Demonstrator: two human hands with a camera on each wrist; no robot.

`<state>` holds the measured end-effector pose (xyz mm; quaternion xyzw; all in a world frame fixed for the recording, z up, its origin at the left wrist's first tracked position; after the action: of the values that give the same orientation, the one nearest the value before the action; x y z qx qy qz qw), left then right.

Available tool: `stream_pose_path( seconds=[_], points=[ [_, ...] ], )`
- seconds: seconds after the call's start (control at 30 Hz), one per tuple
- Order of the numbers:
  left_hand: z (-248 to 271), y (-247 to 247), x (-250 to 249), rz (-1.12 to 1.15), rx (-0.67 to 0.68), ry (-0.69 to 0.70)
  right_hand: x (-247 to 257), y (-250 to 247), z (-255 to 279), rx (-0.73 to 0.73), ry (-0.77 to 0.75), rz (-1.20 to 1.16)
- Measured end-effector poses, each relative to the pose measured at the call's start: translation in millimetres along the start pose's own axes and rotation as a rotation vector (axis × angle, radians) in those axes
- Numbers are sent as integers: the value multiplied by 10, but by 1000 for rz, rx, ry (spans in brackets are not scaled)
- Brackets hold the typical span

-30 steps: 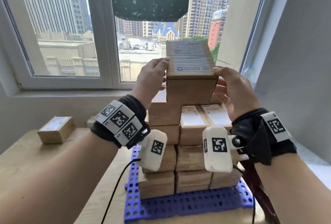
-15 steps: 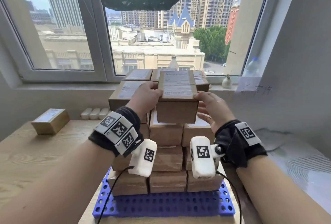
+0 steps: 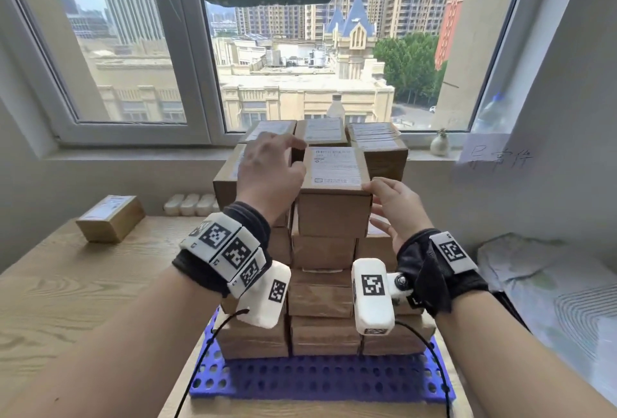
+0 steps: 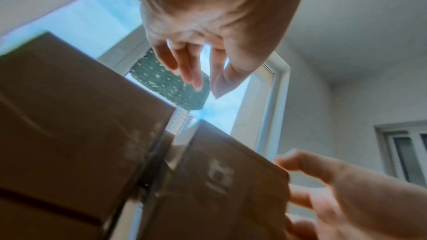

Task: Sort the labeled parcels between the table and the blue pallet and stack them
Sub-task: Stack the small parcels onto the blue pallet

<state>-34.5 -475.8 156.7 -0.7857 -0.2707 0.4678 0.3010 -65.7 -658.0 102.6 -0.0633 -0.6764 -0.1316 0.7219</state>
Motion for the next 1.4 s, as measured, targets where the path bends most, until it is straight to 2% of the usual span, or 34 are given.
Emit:
stream_pose_path(
  seconds=[0.1,0.23,0.4,0.8,1.13,1.4],
  points=[
    [-75,-187,198,-10,-53,-109,17,66,11,17,-40,18],
    [-153,-268,530,89,48,-293,39,149,5,34,-81,17],
    [-161,-270,788,240,132,-378,28,216,-29,30,-85,22],
    [-240,-303,962,354,142,-370,29,305,-73,3,-98,2],
    [-276,-302,1012,395,144,-370,-56,341,-152,45,-103,63],
    [-286,-301,1005,402,163,-362,-26,357,-205,13,-107,45]
  ],
)
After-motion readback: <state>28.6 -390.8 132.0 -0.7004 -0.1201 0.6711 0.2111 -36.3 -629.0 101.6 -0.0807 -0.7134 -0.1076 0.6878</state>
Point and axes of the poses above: each hand's wrist, its own z-axis away from the middle knuckle, its own y-axis out of the palm, x = y × z, the point moved 1 cm from there along -z, towards the middle knuckle, and after that the axes turned 10 degrees about x, right-handed, at the moved point
